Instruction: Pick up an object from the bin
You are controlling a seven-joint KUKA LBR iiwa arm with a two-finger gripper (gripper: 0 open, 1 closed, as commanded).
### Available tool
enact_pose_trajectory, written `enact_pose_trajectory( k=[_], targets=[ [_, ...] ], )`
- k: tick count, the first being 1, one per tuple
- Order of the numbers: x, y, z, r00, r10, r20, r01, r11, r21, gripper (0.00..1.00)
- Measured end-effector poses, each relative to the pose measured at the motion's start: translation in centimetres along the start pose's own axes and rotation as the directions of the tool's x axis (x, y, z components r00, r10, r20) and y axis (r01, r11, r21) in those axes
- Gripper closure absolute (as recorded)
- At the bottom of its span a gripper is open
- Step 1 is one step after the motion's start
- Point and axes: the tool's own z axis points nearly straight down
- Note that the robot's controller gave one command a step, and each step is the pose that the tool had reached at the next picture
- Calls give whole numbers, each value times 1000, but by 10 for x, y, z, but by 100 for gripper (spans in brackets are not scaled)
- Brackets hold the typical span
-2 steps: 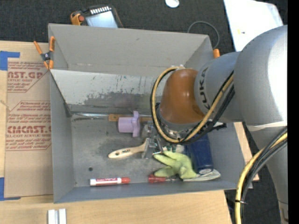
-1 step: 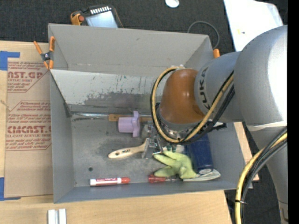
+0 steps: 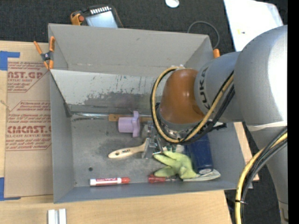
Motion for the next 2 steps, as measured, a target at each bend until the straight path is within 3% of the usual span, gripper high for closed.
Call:
enact_pose_trajectory(
  k=[2],
  targets=[
    [0,0,0,1000,0,0,0,1000,0,100]
  ],
)
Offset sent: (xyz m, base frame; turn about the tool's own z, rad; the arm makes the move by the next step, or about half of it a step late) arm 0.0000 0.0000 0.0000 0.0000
